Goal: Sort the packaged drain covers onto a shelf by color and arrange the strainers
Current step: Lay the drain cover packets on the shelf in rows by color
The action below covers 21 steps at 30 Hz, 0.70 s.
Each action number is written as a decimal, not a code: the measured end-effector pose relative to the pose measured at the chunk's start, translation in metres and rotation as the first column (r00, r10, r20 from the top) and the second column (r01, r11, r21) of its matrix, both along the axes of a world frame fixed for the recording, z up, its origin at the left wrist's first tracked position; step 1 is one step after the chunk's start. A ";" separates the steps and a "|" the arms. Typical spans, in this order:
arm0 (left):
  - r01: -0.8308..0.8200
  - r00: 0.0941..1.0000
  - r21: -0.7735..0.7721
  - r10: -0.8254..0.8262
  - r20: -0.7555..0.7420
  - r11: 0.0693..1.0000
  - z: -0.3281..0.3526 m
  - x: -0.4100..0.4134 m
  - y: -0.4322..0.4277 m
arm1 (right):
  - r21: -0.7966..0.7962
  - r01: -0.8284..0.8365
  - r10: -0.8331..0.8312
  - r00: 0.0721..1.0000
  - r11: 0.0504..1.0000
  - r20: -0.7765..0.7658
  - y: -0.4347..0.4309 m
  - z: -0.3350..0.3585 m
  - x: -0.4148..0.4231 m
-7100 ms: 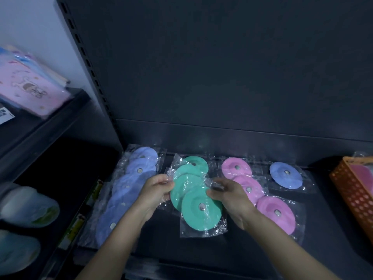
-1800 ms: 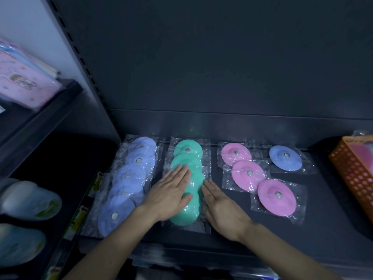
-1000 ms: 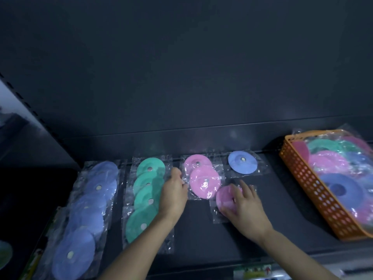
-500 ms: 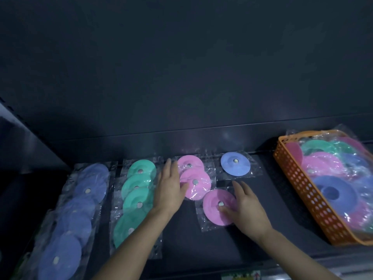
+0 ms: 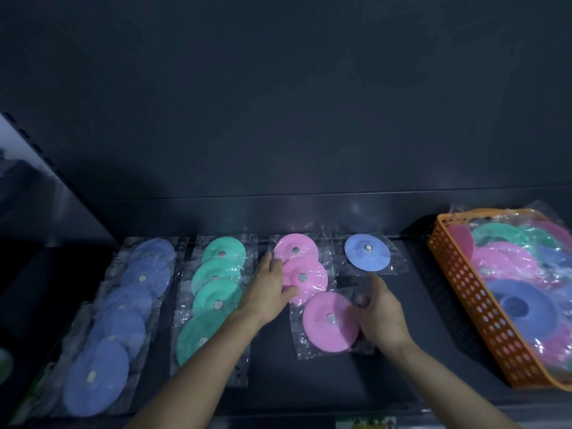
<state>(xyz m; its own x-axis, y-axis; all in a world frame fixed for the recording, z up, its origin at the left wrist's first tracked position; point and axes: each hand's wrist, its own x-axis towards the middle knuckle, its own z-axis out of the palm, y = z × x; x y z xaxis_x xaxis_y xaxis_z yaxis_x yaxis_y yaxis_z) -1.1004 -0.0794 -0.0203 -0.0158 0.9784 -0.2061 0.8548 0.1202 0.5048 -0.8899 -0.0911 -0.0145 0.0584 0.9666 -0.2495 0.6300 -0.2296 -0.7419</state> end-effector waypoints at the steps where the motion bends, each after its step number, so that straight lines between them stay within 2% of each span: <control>1: -0.008 1.000 0.025 0.007 0.019 1.000 0.003 0.001 -0.001 | 0.005 0.024 -0.024 0.999 1.000 -0.022 0.000 -0.002 0.000; 6: -0.145 0.977 0.110 0.124 0.176 0.983 0.014 -0.003 -0.001 | -0.068 0.135 -0.145 0.974 0.988 -0.175 0.004 -0.005 -0.011; 9: -0.213 0.953 0.066 0.193 0.234 0.975 0.019 -0.006 0.001 | -0.033 0.101 -0.105 0.983 0.994 -0.151 0.010 -0.002 -0.024; 12: -0.182 0.969 0.067 0.168 0.179 0.981 0.022 -0.006 0.001 | -0.014 0.053 -0.054 0.994 0.998 -0.090 0.012 -0.003 -0.034; 16: -0.135 0.988 0.113 0.124 0.097 0.984 0.020 -0.008 -0.006 | -0.011 0.067 -0.067 0.995 0.998 -0.080 0.009 -0.004 -0.036; 21: 0.065 0.998 0.222 -0.068 0.006 0.973 0.024 -0.001 -0.015 | 0.059 0.017 -0.016 1.000 0.998 -0.019 0.001 0.006 -0.021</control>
